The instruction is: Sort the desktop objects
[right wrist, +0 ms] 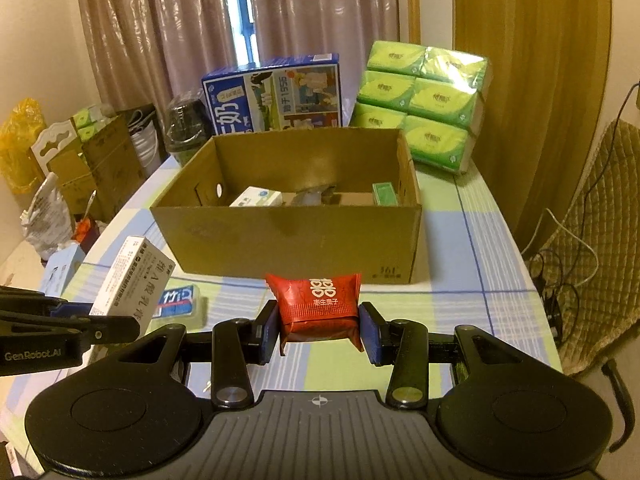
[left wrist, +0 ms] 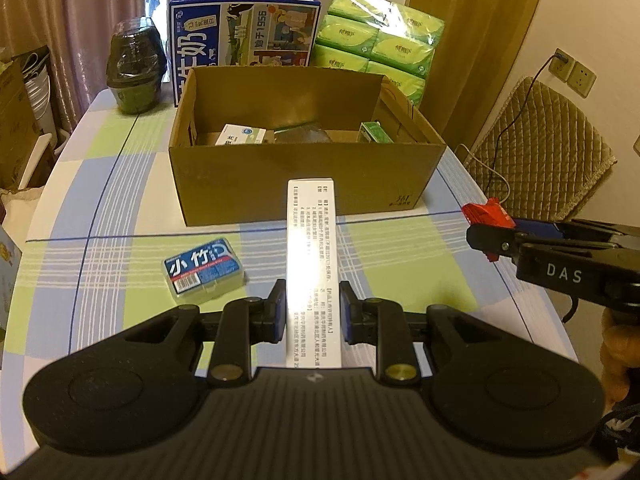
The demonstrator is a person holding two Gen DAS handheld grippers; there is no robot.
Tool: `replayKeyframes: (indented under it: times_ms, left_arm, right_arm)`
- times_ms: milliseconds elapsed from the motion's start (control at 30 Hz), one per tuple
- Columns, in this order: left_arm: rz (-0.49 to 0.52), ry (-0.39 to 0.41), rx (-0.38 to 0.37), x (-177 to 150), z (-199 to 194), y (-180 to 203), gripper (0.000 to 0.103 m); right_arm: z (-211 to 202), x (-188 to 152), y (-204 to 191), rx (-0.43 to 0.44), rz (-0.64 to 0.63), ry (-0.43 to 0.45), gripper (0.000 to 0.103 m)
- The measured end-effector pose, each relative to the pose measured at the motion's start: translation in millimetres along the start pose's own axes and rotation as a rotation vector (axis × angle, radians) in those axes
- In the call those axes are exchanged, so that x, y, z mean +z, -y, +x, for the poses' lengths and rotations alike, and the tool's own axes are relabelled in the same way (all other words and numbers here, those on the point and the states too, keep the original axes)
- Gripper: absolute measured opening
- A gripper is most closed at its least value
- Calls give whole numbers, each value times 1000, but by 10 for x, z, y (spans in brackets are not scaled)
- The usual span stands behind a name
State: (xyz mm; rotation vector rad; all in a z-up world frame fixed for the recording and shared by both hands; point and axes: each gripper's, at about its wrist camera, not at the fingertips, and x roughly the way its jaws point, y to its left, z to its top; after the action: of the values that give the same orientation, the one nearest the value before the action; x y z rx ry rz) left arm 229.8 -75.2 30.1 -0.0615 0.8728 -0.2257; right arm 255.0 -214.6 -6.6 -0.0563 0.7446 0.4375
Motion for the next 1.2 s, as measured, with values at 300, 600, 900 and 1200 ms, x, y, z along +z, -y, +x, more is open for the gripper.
replayKeyframes:
  times_ms: [300, 600, 900, 1200]
  left_arm:
    - [9, 11, 1, 247, 121, -37, 21]
    - [21, 34, 11, 670, 216, -152, 21]
    - [27, 42, 10, 1142, 334, -281, 21]
    - [36, 18, 12, 1454, 586, -383, 21]
  right_arm:
    - [155, 256, 51, -3, -21, 10, 40]
    - [363, 597, 71, -4, -50, 27, 40]
    - [662, 966, 56, 11, -53, 16, 40]
    - [966, 1185, 49, 7, -60, -4, 40]
